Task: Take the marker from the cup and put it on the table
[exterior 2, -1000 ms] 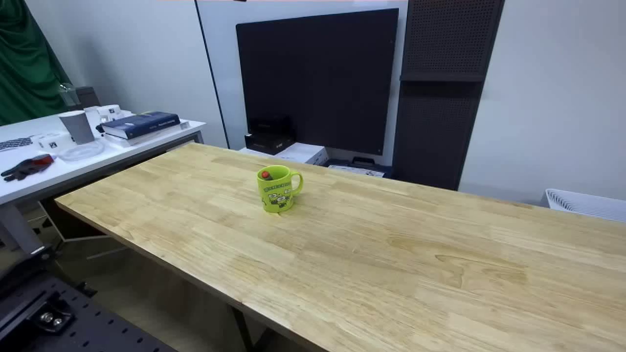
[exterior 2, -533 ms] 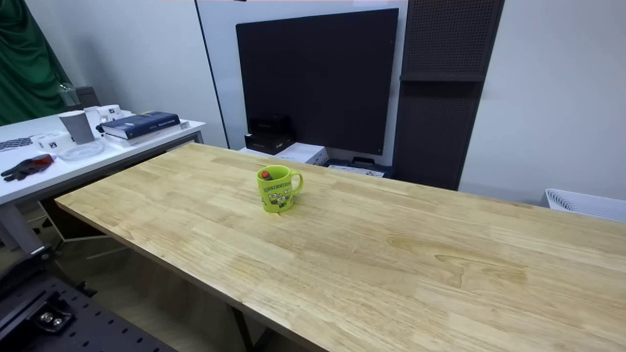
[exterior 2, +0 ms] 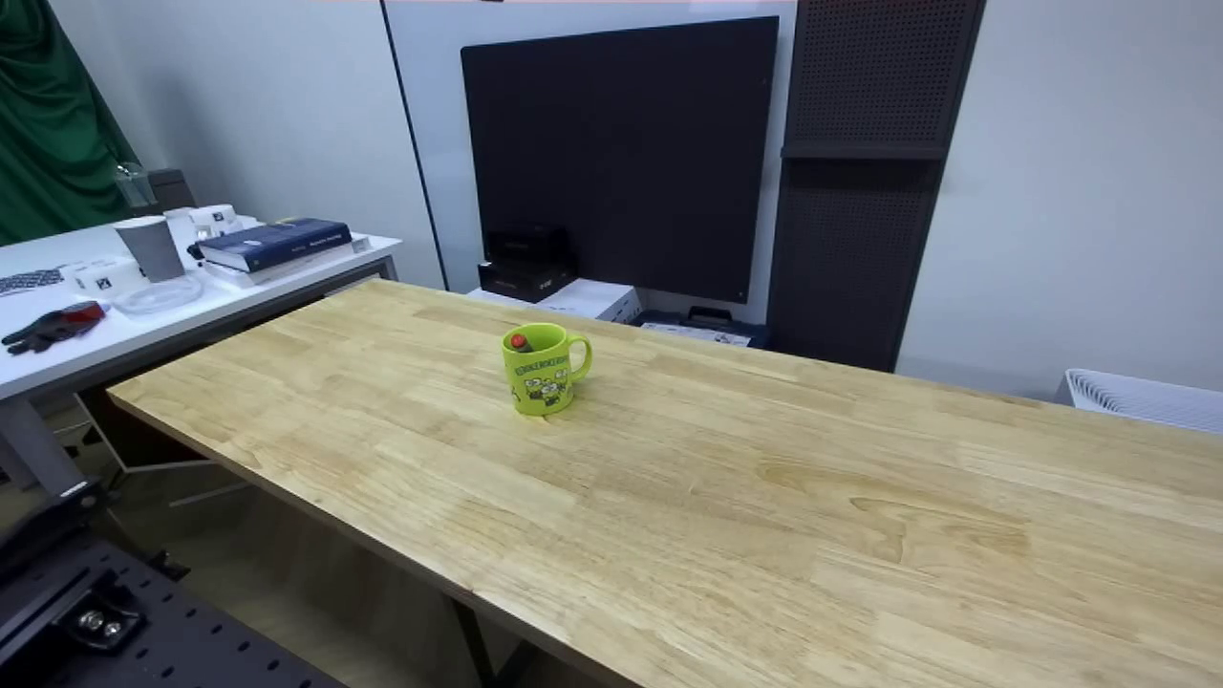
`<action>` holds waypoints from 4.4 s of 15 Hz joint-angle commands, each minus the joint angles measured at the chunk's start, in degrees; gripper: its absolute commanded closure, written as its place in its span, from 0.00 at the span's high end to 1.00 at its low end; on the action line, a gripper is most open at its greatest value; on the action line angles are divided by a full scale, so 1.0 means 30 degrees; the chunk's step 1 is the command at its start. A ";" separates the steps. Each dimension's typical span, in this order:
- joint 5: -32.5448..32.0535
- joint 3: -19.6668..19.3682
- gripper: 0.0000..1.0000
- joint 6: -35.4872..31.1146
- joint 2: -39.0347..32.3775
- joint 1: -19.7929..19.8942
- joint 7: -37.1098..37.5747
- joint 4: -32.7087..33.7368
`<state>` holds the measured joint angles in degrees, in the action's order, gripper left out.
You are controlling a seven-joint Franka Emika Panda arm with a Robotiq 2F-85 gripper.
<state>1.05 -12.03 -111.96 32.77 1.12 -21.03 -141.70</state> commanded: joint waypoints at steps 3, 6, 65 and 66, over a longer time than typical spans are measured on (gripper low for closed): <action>-0.2036 0.1291 1.00 -0.7576 -0.3688 0.0827 0.1633 -0.1094; -0.1866 0.1848 1.00 -1.0100 -0.7096 0.0400 0.2410 -0.1071; -0.1966 0.3971 1.00 -1.3155 -1.6738 -0.1540 0.6878 0.2187; -0.1764 0.4064 1.00 -1.3142 -1.6777 -0.1469 0.6811 0.2153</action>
<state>-6.43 -1.49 -152.26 -18.16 -4.89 0.45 -134.65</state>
